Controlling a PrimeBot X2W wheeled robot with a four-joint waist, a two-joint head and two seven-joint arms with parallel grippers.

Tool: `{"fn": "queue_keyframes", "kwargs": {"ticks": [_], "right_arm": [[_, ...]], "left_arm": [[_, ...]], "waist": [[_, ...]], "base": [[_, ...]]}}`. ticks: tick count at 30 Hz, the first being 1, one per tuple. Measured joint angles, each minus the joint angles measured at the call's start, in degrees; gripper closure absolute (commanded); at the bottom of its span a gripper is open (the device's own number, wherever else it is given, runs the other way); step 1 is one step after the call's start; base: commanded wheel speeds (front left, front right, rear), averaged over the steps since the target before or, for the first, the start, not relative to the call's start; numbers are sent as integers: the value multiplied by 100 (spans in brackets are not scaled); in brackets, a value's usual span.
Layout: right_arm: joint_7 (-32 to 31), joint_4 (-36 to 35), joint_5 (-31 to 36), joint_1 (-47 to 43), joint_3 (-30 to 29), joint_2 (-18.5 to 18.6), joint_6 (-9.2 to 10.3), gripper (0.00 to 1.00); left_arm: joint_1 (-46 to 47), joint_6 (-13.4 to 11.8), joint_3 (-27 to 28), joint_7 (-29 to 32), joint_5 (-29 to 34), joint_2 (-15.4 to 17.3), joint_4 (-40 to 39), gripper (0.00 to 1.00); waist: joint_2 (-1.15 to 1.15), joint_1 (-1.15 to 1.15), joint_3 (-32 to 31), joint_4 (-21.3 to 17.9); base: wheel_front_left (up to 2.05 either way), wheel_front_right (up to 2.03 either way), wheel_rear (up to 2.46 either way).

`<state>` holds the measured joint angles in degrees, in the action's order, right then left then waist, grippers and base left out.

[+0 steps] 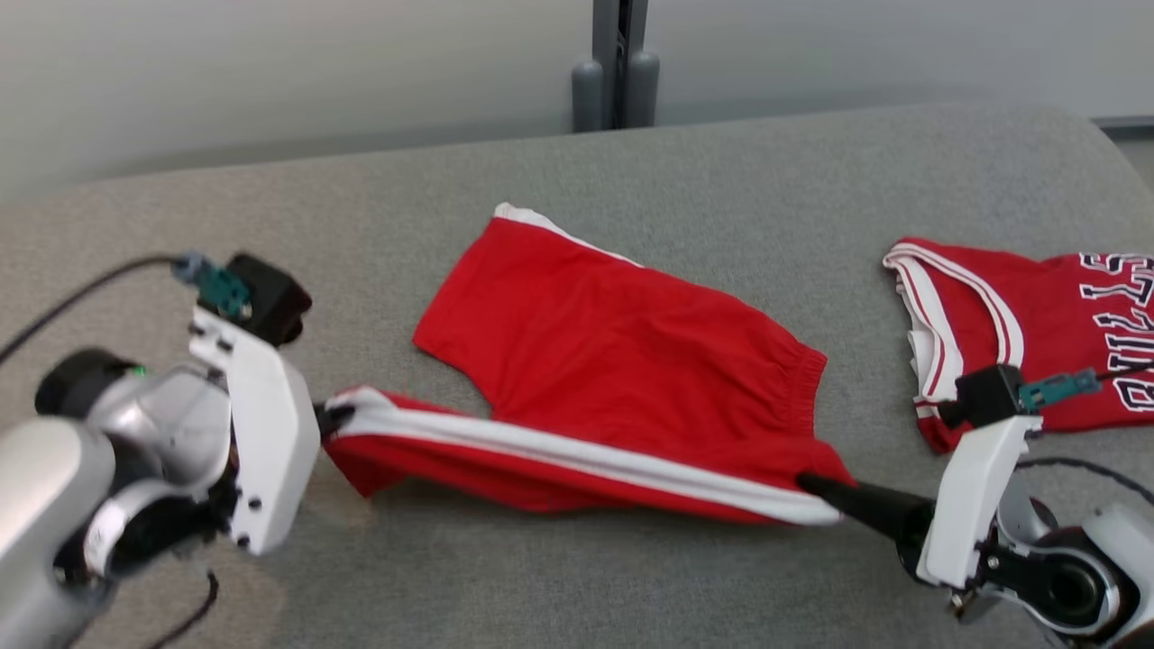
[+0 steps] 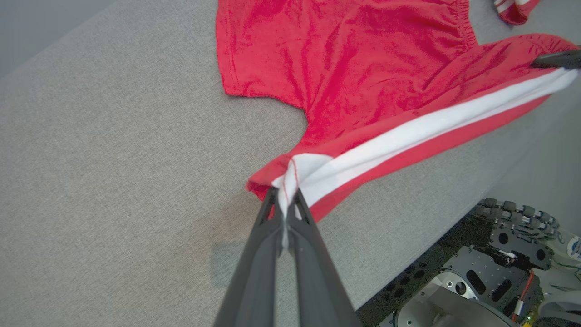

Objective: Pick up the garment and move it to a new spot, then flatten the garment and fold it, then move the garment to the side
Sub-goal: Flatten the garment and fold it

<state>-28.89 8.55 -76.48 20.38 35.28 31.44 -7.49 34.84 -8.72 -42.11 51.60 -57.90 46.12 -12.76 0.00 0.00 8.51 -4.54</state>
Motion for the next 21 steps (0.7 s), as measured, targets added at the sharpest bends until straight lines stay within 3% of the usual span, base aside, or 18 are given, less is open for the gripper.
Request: {"fn": "queue_keyframes", "kwargs": {"ticks": [10,21], "right_arm": [[-471,3,157,636,-927,-608,0,100],[-1046,-5,659,1341,-1535,-1348,0,100]], "left_arm": [[1839,625,-65,638,197,-664,1417,100],[3217,999,-42,748,446,-1173,2869,100]], "waist": [[0,0,797,-271],[0,0,1618,-588]], "base": [[0,0,0],[0,0,0]]}}
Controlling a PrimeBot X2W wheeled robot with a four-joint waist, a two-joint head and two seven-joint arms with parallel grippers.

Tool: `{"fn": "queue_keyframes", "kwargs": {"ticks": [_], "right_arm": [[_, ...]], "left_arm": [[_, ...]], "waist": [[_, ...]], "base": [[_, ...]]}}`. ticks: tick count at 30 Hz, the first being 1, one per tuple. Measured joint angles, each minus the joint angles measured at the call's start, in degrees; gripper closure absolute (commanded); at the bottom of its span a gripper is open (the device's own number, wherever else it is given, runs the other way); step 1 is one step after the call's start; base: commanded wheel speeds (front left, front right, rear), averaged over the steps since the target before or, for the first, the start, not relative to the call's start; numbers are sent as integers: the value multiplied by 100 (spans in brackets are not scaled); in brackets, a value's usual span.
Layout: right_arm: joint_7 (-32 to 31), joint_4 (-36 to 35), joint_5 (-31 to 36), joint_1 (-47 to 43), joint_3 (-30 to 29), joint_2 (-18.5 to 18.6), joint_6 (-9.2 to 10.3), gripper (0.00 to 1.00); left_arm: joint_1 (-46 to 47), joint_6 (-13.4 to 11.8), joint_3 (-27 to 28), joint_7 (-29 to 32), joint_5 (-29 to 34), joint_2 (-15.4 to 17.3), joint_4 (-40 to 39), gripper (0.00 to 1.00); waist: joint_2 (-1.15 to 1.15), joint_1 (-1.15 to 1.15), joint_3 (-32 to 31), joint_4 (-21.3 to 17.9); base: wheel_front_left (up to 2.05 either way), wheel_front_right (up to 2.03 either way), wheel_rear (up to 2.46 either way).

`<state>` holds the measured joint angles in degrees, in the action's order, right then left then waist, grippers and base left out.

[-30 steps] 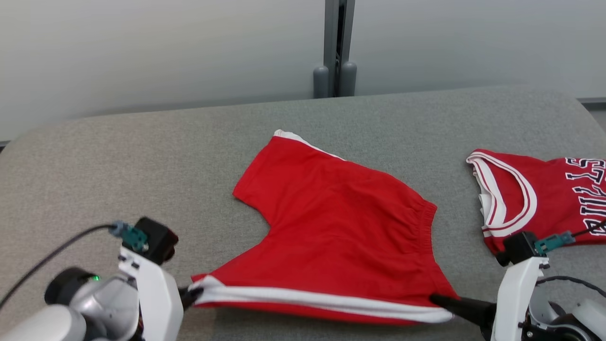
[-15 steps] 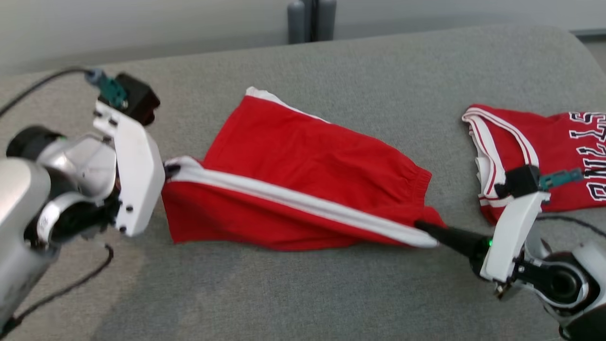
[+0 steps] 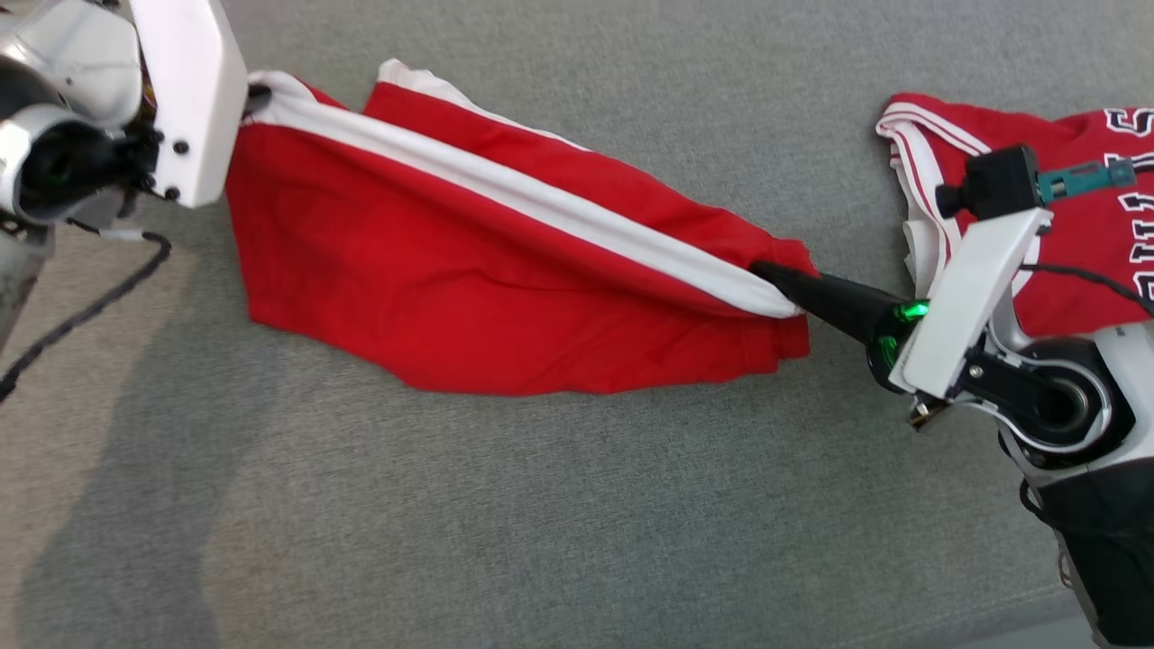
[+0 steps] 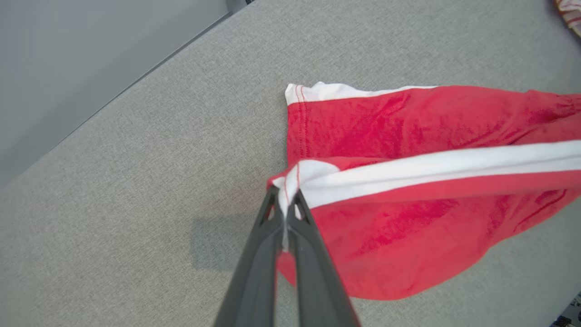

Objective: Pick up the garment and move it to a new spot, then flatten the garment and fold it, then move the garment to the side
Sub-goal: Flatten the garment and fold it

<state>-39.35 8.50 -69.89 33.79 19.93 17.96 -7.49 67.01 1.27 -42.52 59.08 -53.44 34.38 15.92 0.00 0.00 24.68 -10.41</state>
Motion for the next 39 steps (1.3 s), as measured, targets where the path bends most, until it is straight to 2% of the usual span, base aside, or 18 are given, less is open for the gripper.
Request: {"fn": "queue_keyframes", "kwargs": {"ticks": [12,13,14,15,16,17,24,30,39], "right_arm": [[-687,66,778,423,-675,-916,0,100],[-726,51,842,428,-740,-984,0,96],[-778,27,906,428,-806,-1051,0,78],[-825,9,959,428,-855,-1098,0,58],[-868,-8,1005,427,-904,-1137,0,30],[-910,-24,1050,423,-959,-1184,0,0],[-1072,-191,1360,202,-1379,-1368,0,0],[-1079,-506,1612,-142,-1793,-1417,0,0],[-240,-1495,1913,-650,-2116,-1446,0,0]], "left_arm": [[856,281,-43,-143,153,-438,1456,100],[865,308,-40,-190,152,-470,1555,100],[865,325,-33,-261,149,-504,1652,100],[865,349,-41,-304,145,-541,1739,56],[864,379,-49,-350,143,-570,1819,0],[864,390,-48,-412,132,-603,1896,0],[819,523,8,-886,-31,-778,2282,0],[586,579,-16,-1157,-179,-748,2374,0],[70,617,-57,-1434,-477,-516,2247,0]], "waist": [[0,0,487,-452],[0,0,500,-472],[0,0,511,-488],[0,0,518,-501],[0,0,518,-511],[0,0,511,-515],[0,0,306,-483],[0,0,-35,-420],[0,0,-532,-439]], "base": [[0,0,0],[0,0,0],[0,0,0],[0,0,0],[0,0,0],[0,0,0],[0,0,0],[0,0,0],[0,0,0]]}}
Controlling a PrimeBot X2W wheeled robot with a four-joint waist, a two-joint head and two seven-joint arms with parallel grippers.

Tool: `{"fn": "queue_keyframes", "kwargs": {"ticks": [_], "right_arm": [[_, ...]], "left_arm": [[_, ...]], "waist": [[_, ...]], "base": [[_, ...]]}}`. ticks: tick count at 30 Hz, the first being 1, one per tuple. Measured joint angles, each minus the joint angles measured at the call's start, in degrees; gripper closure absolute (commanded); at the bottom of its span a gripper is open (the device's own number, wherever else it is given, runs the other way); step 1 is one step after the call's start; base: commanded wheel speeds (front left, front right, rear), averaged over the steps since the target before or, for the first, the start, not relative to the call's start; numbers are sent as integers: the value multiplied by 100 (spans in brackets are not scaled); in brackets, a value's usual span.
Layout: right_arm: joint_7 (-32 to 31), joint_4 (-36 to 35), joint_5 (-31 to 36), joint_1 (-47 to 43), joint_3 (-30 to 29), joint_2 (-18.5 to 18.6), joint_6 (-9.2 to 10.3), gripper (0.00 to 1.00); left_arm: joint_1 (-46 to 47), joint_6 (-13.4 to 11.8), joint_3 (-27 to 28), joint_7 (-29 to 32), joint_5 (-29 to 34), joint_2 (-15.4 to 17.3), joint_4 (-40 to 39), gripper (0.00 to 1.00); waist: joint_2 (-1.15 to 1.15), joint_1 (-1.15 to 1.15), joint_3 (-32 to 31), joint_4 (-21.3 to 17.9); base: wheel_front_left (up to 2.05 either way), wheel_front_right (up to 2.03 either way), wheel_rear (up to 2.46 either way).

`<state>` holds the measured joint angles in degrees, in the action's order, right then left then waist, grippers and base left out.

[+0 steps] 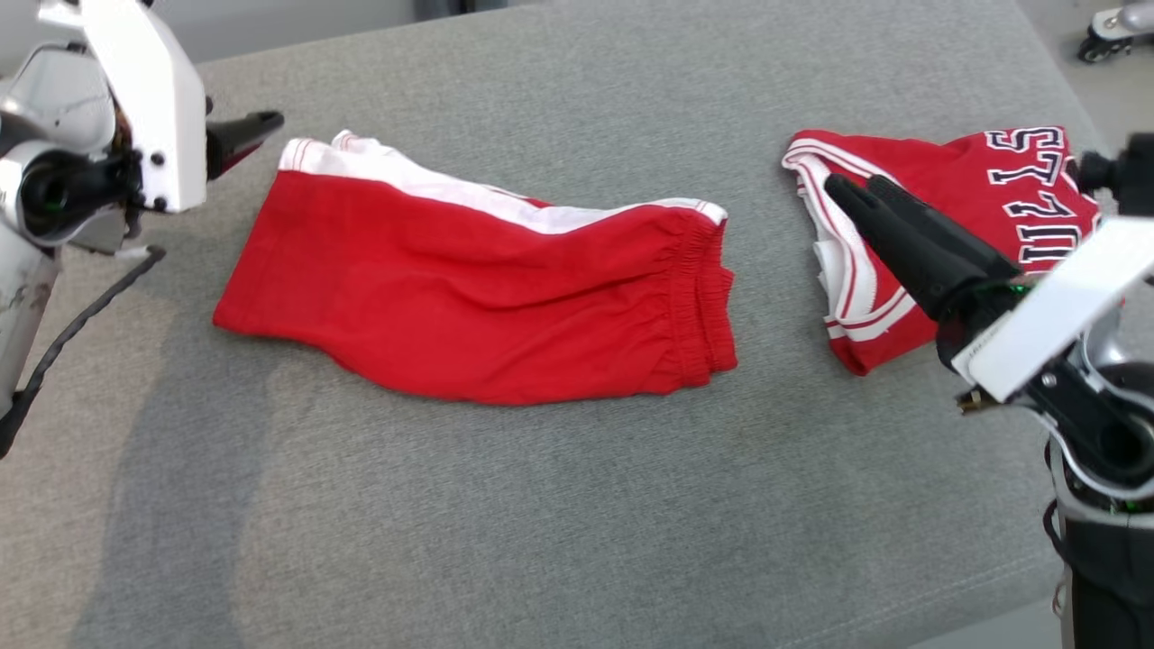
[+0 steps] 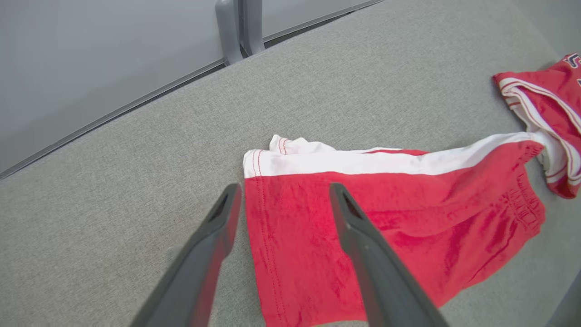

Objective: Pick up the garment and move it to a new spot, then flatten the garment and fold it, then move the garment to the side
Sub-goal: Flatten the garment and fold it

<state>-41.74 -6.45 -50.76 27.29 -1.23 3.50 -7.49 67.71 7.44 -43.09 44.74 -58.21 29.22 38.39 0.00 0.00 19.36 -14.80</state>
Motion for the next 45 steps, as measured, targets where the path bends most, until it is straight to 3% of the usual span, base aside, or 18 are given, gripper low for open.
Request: {"fn": "queue_keyframes", "kwargs": {"ticks": [11,21,29,30,31,32,45], "right_arm": [[1144,-621,191,-752,71,77,0,0],[1637,-559,76,-1157,136,109,0,0],[1855,-409,-24,-1170,254,175,0,0],[1882,-394,-30,-1168,276,179,0,0],[1917,-361,-37,-1156,325,183,0,0],[1937,-342,-51,-1151,349,183,0,0],[1936,-170,-54,-1228,332,380,0,0]], "left_arm": [[-605,-46,59,64,-261,513,298,0],[-789,-40,158,578,-720,626,235,0],[-802,-20,229,802,-1100,515,-259,0],[-802,-19,218,803,-1098,510,-297,5],[-802,-19,164,766,-1010,535,-345,94],[-803,-20,142,740,-965,542,-334,100],[-1282,-38,103,587,-1127,413,-300,100]], "waist": [[0,0,184,-343],[0,0,501,-540],[0,0,675,-552],[0,0,689,-550],[0,0,697,-541],[0,0,689,-536],[0,0,126,-215]], "base": [[0,0,0],[0,0,0],[0,0,0],[0,0,0],[0,0,0],[0,0,0],[0,0,0]]}}
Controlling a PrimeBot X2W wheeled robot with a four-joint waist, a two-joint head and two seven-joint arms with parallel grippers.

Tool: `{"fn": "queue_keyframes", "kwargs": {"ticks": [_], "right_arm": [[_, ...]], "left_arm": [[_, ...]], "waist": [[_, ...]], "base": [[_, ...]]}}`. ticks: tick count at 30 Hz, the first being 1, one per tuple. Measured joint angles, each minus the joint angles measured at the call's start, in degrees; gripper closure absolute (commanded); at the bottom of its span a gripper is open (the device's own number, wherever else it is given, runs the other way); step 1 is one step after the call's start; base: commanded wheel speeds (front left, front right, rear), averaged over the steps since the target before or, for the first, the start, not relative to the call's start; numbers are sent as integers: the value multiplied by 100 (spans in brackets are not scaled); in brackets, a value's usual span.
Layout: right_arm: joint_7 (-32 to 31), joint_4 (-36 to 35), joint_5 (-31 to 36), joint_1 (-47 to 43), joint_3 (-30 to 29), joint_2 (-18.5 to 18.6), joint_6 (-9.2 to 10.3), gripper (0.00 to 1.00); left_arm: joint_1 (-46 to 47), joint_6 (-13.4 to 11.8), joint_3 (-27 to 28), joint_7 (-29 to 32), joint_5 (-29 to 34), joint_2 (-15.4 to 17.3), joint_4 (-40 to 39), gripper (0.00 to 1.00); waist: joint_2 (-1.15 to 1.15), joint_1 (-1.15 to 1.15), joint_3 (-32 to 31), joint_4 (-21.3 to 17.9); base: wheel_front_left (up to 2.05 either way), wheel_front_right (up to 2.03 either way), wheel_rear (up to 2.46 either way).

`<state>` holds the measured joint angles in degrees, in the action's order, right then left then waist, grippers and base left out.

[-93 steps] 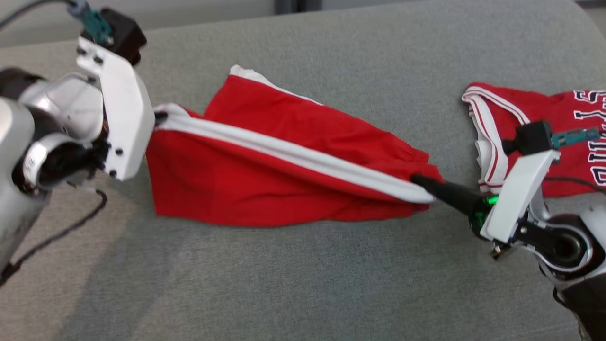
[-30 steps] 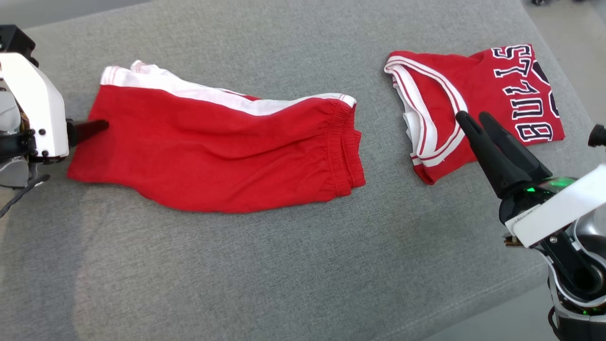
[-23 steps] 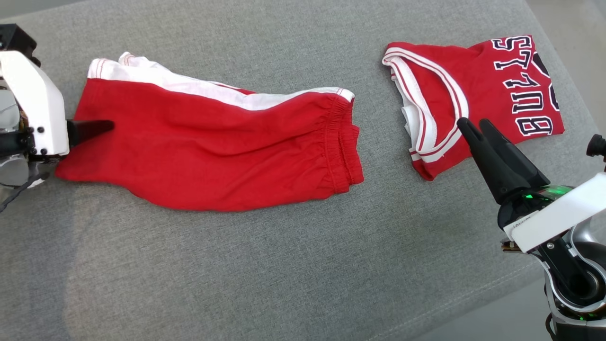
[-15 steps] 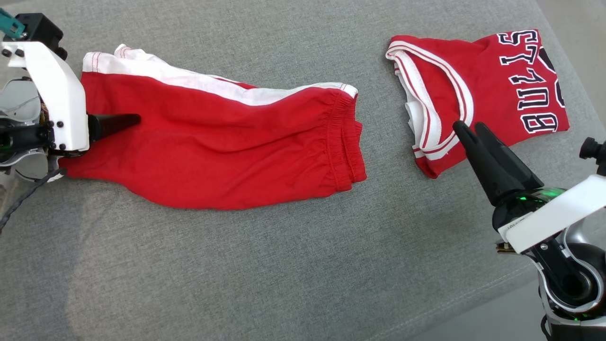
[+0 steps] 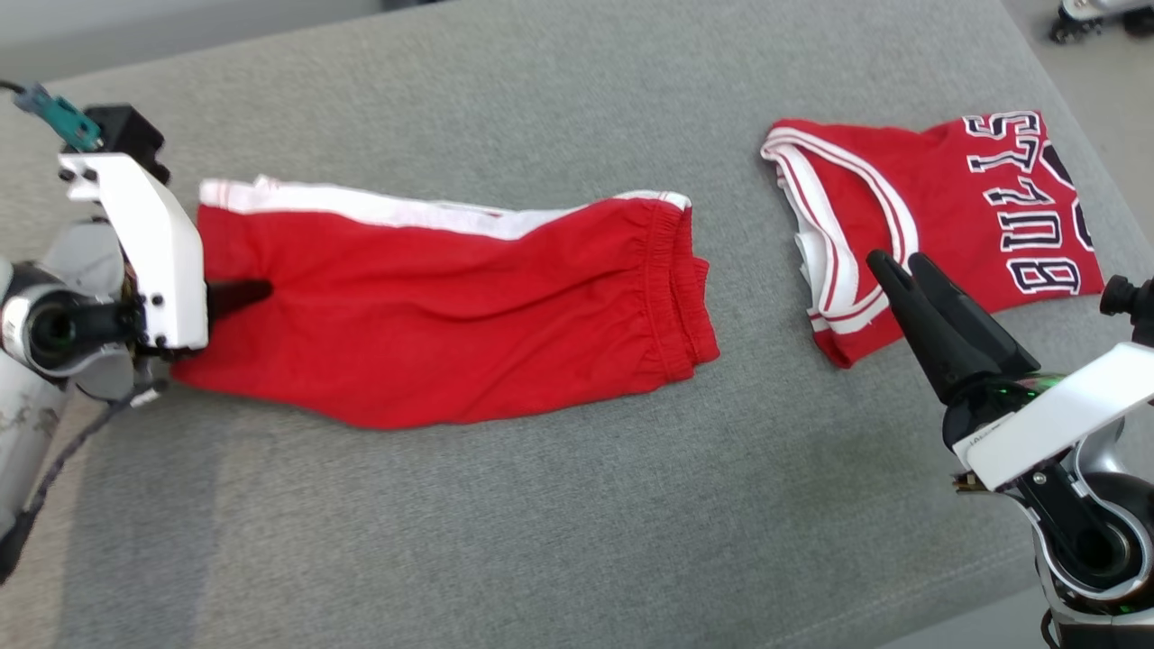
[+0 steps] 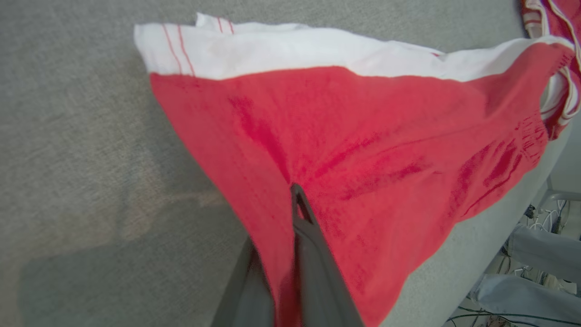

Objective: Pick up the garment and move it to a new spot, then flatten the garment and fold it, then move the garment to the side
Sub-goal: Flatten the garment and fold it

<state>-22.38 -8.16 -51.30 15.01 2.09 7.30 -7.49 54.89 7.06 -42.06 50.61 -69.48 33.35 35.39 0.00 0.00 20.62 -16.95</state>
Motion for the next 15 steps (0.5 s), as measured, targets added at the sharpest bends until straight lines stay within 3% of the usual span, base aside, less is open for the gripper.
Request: {"fn": "queue_keyframes", "kwargs": {"ticks": [15], "right_arm": [[-241,56,85,-483,-292,14,0,0]], "left_arm": [[-1206,-314,-2,-179,-281,209,-569,100]], "waist": [[0,0,-856,552]], "base": [[0,0,0]]}}
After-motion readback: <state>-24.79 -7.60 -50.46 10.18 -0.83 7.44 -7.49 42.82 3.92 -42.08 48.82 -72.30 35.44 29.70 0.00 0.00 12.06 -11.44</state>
